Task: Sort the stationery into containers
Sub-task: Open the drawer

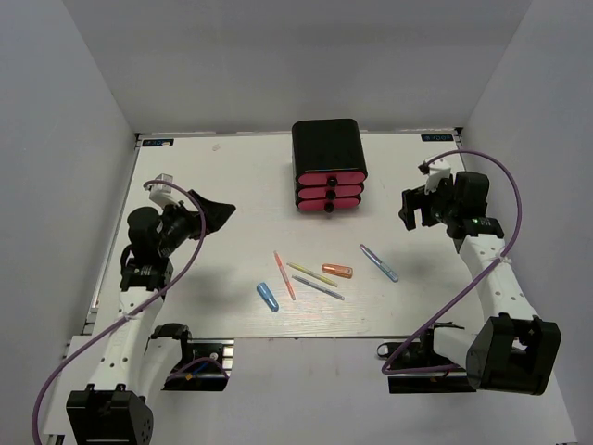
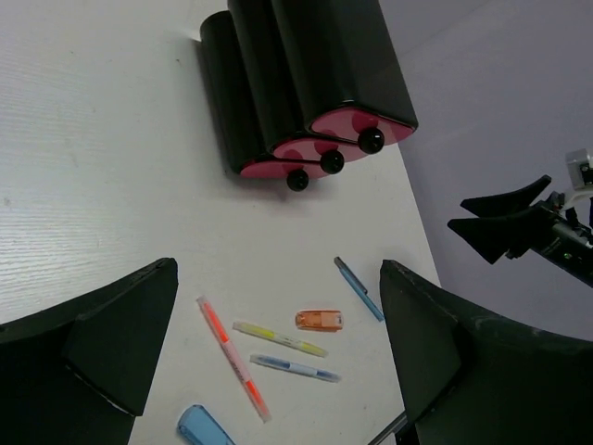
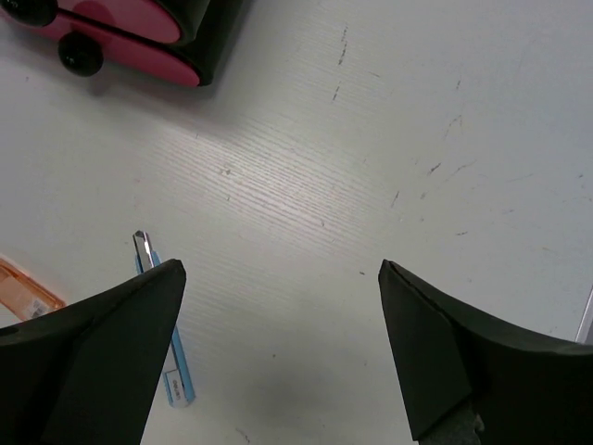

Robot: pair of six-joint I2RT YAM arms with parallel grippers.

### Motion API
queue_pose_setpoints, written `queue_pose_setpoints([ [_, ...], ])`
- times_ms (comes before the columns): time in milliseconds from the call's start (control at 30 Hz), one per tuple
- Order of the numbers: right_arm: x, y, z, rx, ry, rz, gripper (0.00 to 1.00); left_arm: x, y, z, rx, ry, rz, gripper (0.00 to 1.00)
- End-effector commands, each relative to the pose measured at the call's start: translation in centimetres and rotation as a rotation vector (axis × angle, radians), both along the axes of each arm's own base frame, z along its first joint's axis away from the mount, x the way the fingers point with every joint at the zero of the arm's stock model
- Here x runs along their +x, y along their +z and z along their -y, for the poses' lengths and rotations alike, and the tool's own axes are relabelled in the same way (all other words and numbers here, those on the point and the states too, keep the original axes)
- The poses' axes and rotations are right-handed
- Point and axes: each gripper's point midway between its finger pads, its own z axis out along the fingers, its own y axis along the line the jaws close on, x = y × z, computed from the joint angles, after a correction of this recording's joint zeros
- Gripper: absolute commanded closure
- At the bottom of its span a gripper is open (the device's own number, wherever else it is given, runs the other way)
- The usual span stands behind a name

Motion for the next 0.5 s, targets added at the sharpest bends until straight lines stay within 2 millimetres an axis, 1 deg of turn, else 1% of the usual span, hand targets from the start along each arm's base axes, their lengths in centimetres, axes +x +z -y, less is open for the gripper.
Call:
queue_pose_setpoints([
  [0,-0.9,1.5,-0.7,-0.04,0.109,0.016,0.1,-0.4,0.5,0.8,-0.02,-0.056,0.028,0.01],
  [33,-1.0,1.6,-0.9,-0.095,0.191,0.041,0.1,-0.5,0.8,1.0,-0.03,-0.066,0.034,0.01],
  [67,-1.2,1.8,-1.0,-0.107,0.207,0.044,0.1,-0.4,0.6,1.0,-0.03,-0.066,0.025,0.01],
  [100,-1.6,1.5,-1.2,-0.105,0.218,0.016,0.1,-0.3,0.7,1.0,-0.03,-0.066,0.034,0.01],
  [133,-1.5,1.8,-1.3,-0.108,0.232,0.022,0.1,-0.4,0.8,1.1,-0.031,-0.075,0.034,0.01],
  [167,-1.4,1.7,-1.1,-0.111,0.226,0.013,0.1,-0.4,0.8,1.1,-0.031,-0.076,0.034,0.02],
  [200,-1.4,2.2,-1.2,-0.109,0.225,0.008,0.1,-0.5,0.4,1.1,-0.032,-0.075,0.025,0.04],
  [233,-1.5,2.3,-1.4,-0.106,0.24,0.006,0.1,-0.5,0.4,1.1,-0.032,-0.075,0.025,0.06],
  [300,-2.3,1.9,-1.7,-0.134,0.312,-0.009,0.1,-0.5,-0.1,1.4,-0.032,-0.084,0.015,0.24],
  [333,-3.0,2.1,-2.8,-0.098,0.375,-0.003,0.1,-0.4,0.1,1.4,-0.032,-0.085,0.026,0.34],
  [367,-3.3,2.1,-3.3,-0.072,0.391,-0.009,0.1,-0.4,-0.1,1.5,-0.034,-0.095,0.017,0.46],
  [400,-3.8,1.8,-3.8,-0.05,0.416,-0.018,0.1,-0.5,-0.5,1.7,-0.037,-0.108,0.01,0.67],
  [433,-4.9,2.2,-5.6,0.034,0.501,-0.016,0.16,-0.5,-0.5,1.7,-0.037,-0.109,0.01,0.74],
  [467,-5.5,2.2,-6.7,0.066,0.537,-0.025,0.26,-0.5,-0.7,1.8,-0.039,-0.117,0.001,0.8],
])
